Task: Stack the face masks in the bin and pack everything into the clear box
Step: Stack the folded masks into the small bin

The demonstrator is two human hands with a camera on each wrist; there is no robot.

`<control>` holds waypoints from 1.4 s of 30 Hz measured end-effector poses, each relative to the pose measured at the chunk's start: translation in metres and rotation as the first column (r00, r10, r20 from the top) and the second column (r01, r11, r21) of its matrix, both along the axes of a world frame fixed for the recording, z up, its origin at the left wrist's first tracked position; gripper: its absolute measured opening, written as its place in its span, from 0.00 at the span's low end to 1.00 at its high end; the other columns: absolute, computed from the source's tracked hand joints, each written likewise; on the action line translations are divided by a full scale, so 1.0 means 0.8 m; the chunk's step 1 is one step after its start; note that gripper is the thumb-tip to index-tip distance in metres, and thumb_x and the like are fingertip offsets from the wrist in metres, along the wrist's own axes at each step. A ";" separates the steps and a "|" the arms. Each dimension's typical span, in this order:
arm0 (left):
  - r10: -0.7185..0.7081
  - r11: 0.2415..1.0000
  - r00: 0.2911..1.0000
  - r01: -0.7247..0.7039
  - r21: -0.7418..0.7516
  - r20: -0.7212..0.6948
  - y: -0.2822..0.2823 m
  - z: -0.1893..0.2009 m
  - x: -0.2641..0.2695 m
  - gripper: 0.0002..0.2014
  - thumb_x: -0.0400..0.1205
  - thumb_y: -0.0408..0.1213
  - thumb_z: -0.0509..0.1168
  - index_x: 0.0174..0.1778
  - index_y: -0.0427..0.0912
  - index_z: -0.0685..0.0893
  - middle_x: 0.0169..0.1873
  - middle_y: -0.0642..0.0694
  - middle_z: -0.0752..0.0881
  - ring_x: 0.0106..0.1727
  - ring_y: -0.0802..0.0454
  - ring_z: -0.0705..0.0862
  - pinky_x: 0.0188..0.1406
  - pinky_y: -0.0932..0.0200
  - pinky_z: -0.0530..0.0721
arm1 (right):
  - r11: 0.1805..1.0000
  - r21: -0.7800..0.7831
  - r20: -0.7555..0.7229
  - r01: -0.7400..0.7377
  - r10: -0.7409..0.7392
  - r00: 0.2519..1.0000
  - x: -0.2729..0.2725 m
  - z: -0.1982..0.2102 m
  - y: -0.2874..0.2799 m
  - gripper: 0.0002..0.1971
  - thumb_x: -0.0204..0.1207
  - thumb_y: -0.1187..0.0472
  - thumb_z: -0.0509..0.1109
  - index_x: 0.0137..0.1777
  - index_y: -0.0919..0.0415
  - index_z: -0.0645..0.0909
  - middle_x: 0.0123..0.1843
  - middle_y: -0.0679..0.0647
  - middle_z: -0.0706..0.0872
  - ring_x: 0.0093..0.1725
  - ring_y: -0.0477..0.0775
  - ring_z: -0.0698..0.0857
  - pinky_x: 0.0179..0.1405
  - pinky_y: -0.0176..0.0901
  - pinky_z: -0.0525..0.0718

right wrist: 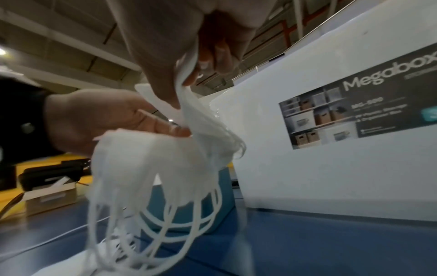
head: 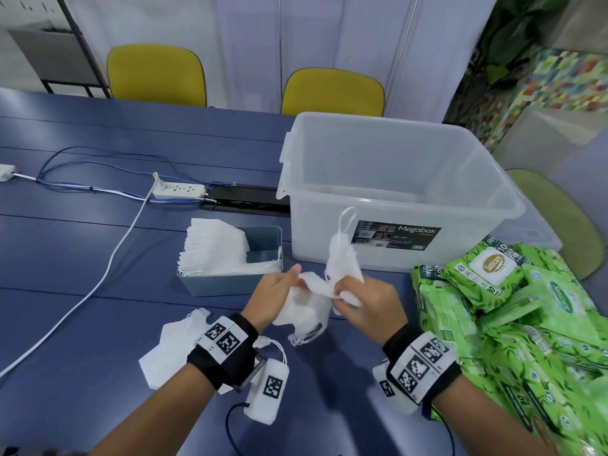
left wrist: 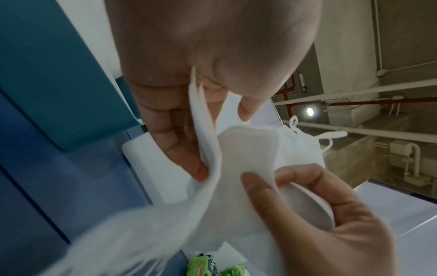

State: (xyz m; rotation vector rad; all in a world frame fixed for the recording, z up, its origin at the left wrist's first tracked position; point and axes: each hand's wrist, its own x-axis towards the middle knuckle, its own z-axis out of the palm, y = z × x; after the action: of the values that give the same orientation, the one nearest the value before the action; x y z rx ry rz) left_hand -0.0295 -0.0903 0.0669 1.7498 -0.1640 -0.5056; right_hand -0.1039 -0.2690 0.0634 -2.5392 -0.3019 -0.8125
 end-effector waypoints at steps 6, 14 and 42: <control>-0.058 0.996 0.998 0.055 -0.067 -0.035 -0.008 -0.001 -0.002 0.14 0.84 0.37 0.62 0.37 0.32 0.85 0.33 0.46 0.86 0.34 0.55 0.81 0.38 0.63 0.78 | 0.992 -0.061 0.006 -0.110 0.110 0.994 -0.008 -0.021 0.021 0.08 0.70 0.53 0.69 0.42 0.49 0.71 0.27 0.48 0.79 0.25 0.49 0.74 0.26 0.31 0.61; 0.020 0.992 0.977 -0.045 0.115 0.214 0.005 -0.019 0.015 0.02 0.81 0.31 0.66 0.45 0.38 0.83 0.44 0.48 0.84 0.47 0.51 0.80 0.53 0.57 0.76 | 0.965 0.252 -0.236 0.073 -0.011 0.972 -0.015 -0.023 -0.001 0.13 0.68 0.44 0.72 0.48 0.44 0.77 0.35 0.44 0.84 0.36 0.41 0.77 0.37 0.19 0.70; -0.140 0.986 0.867 0.080 0.144 0.478 0.003 -0.012 0.042 0.18 0.80 0.19 0.58 0.50 0.43 0.88 0.52 0.49 0.85 0.56 0.56 0.81 0.57 0.79 0.71 | 0.572 0.745 -0.542 0.343 0.220 0.811 0.009 0.008 -0.020 0.29 0.70 0.49 0.72 0.37 0.83 0.79 0.31 0.61 0.81 0.28 0.50 0.76 0.23 0.36 0.69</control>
State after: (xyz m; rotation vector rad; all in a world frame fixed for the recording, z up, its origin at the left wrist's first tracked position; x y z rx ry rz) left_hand 0.0045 -0.0878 0.0571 1.9682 -0.6060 -0.1441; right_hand -0.0969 -0.2851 0.0696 -1.7275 0.3381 -0.0529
